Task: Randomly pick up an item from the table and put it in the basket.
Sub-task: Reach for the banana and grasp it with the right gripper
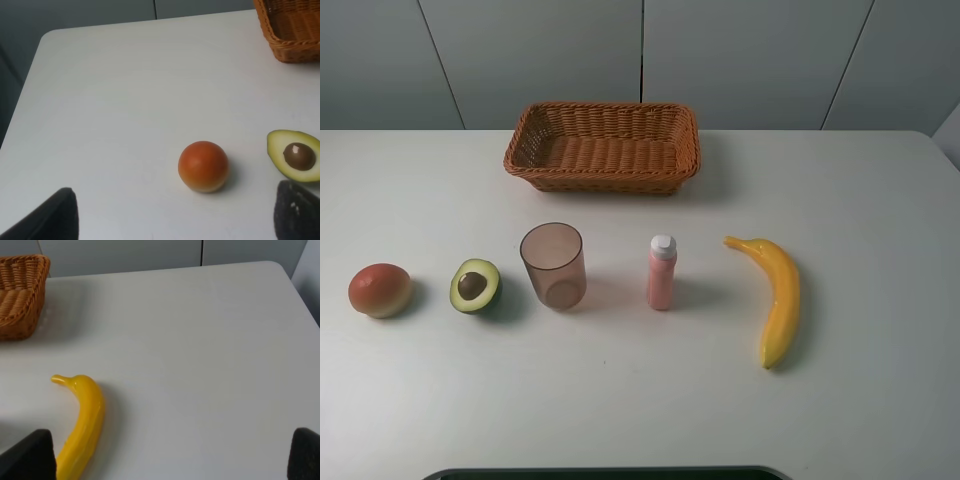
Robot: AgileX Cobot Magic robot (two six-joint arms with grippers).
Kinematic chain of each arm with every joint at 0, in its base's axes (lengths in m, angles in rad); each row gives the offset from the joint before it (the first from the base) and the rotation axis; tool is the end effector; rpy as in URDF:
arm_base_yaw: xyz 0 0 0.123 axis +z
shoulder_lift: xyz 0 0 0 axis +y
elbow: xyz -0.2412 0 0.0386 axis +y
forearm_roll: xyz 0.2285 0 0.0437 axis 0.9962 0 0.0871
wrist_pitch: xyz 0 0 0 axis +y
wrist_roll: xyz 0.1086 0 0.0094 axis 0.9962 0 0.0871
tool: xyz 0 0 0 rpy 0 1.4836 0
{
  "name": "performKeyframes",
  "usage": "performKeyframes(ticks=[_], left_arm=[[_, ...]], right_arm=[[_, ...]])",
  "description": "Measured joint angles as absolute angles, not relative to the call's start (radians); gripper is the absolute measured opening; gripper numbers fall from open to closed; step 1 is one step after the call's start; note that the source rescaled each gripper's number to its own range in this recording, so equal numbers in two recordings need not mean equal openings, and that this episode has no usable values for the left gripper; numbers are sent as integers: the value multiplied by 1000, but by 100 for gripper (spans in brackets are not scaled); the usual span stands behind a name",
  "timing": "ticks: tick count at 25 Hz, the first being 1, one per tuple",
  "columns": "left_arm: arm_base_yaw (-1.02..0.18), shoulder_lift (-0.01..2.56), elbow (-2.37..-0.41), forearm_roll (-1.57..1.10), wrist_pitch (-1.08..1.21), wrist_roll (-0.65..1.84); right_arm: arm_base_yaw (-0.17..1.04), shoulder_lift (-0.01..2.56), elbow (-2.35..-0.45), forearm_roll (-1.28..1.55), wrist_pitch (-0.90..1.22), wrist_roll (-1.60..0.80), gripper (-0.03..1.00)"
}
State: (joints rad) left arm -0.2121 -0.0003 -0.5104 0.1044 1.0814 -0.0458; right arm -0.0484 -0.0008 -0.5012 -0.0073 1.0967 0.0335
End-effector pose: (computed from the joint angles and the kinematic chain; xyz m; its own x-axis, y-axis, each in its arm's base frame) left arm 0.0343 0.0029 0.2610 -0.4521 0.1008 -0.8863 0.1315 0.9903 0.0456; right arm 0.0332 -0.0023 0.2566 -0.4836 0.0536 -0.8737 0.0687 0.9974 0.0232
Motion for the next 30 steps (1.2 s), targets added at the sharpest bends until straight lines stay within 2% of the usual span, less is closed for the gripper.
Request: performKeyframes(ticks=[30], left_arm=[[-212,0,-510,104,1081,-46]], right_arm=[[-48,-1,-501,-7,1097,34,100]])
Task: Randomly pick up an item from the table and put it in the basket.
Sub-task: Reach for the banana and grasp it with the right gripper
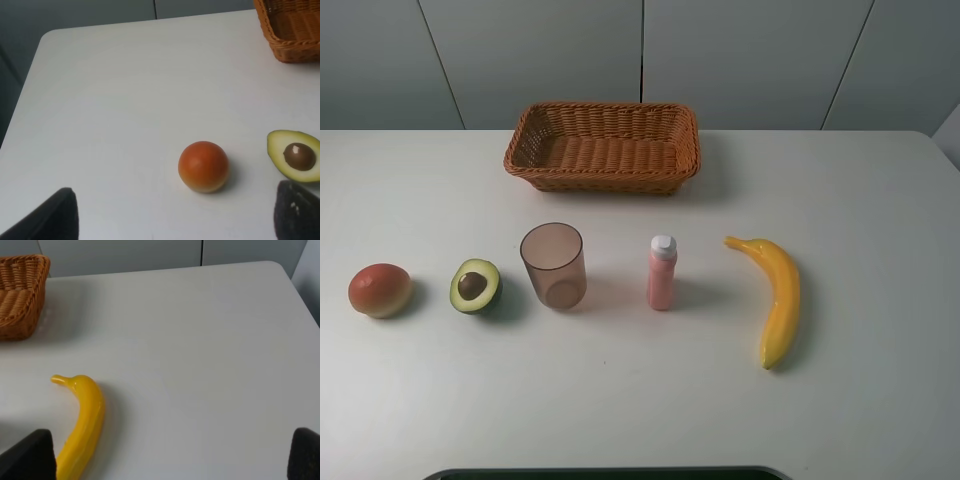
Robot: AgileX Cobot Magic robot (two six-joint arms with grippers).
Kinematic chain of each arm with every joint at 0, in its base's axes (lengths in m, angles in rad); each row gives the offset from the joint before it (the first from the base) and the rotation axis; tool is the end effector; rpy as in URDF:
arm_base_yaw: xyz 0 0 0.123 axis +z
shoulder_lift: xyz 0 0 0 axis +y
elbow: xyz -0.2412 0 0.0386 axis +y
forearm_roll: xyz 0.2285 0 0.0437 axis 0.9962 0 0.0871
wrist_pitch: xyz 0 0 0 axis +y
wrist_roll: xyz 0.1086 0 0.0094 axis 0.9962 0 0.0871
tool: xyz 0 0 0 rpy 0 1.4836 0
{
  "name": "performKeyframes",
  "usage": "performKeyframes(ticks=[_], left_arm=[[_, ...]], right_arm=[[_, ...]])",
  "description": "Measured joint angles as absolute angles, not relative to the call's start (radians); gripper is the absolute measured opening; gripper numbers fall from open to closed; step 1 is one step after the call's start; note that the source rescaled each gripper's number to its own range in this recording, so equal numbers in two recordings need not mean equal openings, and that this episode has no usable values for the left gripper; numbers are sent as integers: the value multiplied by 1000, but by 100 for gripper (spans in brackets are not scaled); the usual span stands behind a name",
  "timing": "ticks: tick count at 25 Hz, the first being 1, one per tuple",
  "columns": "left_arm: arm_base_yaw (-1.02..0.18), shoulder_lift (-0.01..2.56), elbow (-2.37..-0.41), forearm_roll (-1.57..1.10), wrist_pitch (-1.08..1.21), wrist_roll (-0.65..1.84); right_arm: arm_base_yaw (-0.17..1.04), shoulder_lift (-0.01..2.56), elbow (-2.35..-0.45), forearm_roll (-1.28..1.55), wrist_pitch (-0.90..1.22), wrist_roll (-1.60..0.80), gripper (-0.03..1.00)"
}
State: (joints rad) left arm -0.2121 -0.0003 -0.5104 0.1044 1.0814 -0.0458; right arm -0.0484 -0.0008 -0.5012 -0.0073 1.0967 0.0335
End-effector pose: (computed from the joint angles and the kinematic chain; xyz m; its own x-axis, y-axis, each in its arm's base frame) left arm 0.0343 0.0029 0.2610 -0.4521 0.1008 -0.8863 0.1315 0.9903 0.0456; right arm 0.0332 -0.0023 0.2566 -0.4836 0.0536 -0.8737 0.0687 0.9974 0.0232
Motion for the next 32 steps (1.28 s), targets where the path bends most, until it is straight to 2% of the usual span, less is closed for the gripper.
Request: performKeyframes(ticks=[27,32], left_arm=[[-212,0,-510,104,1081,-46],[-212,0,-510,104,1081,-46]], right_arm=[[-48,-1,-506,-7,1092,34,100],[-48,82,-628,17,1080,7,100]])
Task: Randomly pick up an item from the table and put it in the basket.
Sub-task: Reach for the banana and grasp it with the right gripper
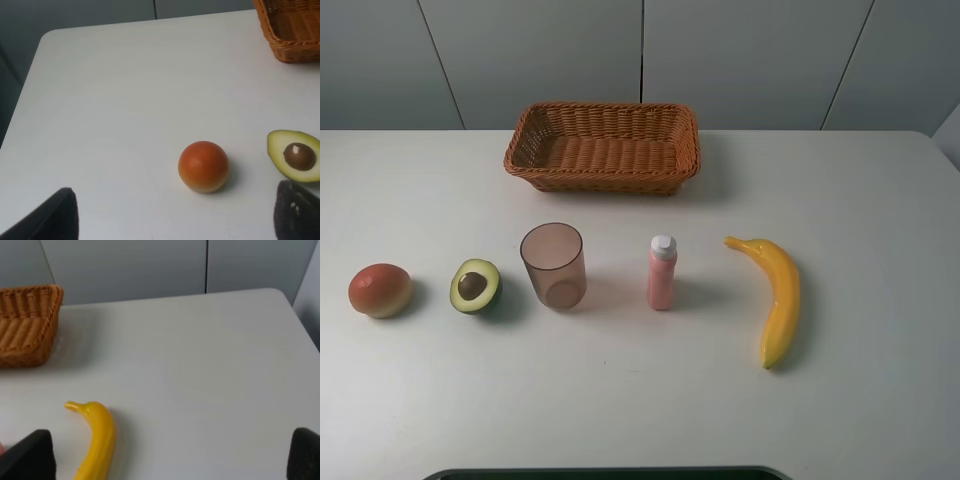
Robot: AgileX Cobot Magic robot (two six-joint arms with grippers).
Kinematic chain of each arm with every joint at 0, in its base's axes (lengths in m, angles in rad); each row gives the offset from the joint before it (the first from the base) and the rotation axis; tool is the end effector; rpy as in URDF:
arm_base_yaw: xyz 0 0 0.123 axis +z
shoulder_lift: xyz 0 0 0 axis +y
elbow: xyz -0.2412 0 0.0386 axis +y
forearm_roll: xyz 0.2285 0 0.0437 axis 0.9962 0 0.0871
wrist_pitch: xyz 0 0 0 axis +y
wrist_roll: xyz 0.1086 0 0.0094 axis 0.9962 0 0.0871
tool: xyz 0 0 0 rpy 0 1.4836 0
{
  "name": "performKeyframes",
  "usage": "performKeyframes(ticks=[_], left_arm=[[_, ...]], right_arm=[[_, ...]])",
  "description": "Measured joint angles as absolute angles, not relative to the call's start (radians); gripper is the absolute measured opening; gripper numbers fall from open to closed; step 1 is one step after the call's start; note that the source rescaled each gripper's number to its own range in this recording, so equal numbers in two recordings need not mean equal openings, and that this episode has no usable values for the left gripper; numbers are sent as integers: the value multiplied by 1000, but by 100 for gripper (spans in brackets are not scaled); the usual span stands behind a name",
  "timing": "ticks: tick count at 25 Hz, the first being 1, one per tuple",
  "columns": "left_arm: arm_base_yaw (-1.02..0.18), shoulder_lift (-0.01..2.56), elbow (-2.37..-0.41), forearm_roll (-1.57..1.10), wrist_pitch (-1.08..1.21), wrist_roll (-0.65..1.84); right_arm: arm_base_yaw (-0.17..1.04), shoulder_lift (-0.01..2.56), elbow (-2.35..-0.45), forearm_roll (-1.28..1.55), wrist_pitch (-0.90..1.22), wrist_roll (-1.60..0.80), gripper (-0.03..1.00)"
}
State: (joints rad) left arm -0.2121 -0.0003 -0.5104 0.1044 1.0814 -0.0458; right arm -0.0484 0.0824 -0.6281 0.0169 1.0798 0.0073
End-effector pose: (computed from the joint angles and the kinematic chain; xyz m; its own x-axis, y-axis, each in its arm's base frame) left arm 0.0343 0.0029 0.2610 -0.4521 0.1008 -0.8863 0.1315 0.9903 0.0456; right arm 0.0337 0.0000 0.2901 -0.4310 0.0362 -0.9016 0.0415 0.9989 0.0202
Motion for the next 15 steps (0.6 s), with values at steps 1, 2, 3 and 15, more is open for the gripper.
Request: performKeyframes(ticks=[1,2,3,15], left_arm=[[-212,0,-510,104,1081,-46],[-212,0,-510,104,1081,-46],[-212,0,-510,104,1081,-46],[-212,0,-510,104,1081,-46]], right_arm=[[-48,134,-664,17,1086,-10,100],[-48,194,-696,17,1092,-30,100],[-48,249,-736,22,1098,-47,100],[-41,994,-1039,193,1092,-209,100]])
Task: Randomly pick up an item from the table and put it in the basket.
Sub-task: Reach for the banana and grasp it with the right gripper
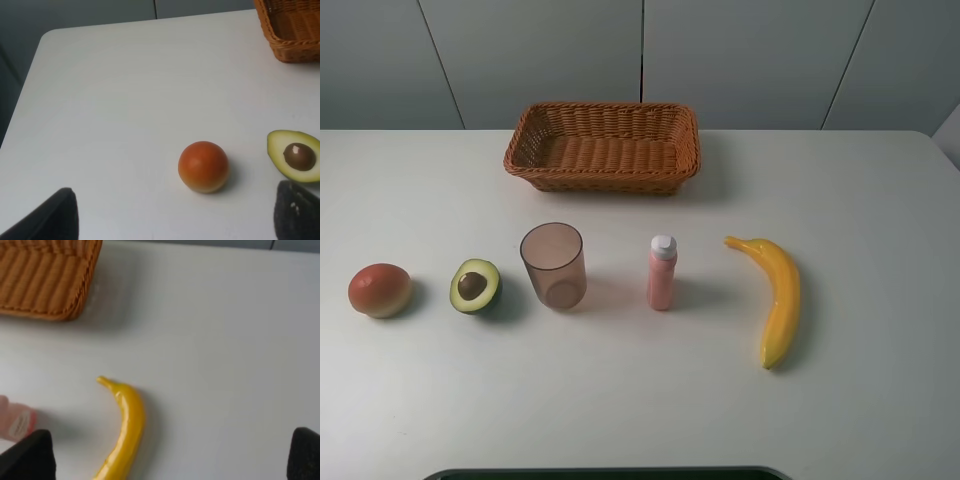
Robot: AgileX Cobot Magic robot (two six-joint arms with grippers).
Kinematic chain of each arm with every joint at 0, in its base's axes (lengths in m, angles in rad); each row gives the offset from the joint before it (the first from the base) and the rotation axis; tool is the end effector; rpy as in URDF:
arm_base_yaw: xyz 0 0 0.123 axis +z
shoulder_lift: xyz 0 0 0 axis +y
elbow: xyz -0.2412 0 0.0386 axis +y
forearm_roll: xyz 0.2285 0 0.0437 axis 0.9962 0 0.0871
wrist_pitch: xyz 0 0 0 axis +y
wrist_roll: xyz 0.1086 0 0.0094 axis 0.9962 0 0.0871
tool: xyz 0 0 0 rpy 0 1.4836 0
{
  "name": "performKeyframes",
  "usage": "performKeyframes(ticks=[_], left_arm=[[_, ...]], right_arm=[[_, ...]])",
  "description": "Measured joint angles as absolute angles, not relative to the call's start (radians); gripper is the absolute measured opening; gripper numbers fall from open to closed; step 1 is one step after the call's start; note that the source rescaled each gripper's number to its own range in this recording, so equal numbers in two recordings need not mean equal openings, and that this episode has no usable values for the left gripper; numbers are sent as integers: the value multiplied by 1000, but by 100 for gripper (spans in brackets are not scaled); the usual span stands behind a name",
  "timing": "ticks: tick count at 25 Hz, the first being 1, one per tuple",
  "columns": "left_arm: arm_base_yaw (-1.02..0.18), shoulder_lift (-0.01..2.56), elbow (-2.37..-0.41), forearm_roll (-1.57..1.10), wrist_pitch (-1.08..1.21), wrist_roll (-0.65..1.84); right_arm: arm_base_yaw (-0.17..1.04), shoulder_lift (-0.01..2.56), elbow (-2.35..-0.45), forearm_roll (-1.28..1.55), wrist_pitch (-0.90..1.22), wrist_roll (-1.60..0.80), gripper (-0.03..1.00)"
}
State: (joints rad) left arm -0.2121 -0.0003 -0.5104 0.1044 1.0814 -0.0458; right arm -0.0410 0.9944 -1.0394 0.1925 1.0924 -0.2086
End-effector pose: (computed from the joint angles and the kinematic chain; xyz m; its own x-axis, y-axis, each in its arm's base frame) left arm 0.0343 0.0029 0.2610 -0.4521 0.1008 -0.8863 0.1315 0.9903 0.0456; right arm 0.1900 0.0107 0.3126 -0.8016 -0.0843 -0.5920 -0.1543 0.9856 0.0685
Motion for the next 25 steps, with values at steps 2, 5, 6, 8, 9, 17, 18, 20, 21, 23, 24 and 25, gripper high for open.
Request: performKeyframes(ticks=[2,5,6,8,9,17,18,20,21,23,24,25], left_arm=[[-212,0,-510,104,1081,-46],[-212,0,-510,104,1081,-46],[-212,0,-510,104,1081,-46],[-212,0,-510,104,1081,-46],[-212,0,-510,104,1081,-46],[-212,0,-510,104,1081,-46],[-212,0,-510,104,1081,-46],[-212,0,-510,104,1081,-46],[-212,0,-510,104,1081,-46],[-212,0,-510,104,1081,-46],[-212,0,-510,104,1081,-46],[-212,0,-510,104,1081,-46]], right_arm=[[1,1095,-1039,193,1080,-207,100],[110,1216,-1039,155,1047,-164,100],[141,1250,-1039,143,1037,-141,100],[200,1327,-1039,141,1018,-106,100],[221,1364,-1039,141,1013,-96,100],[276,1601,-1026,141,979,-29,100],[276,1623,-1011,141,963,-26,100],[278,1657,-973,147,917,-22,100],[278,1666,-950,152,892,-22,100],[278,1685,-909,170,829,-20,100],[278,1687,-888,175,802,-20,100],[278,1692,-871,175,776,-19,100]])
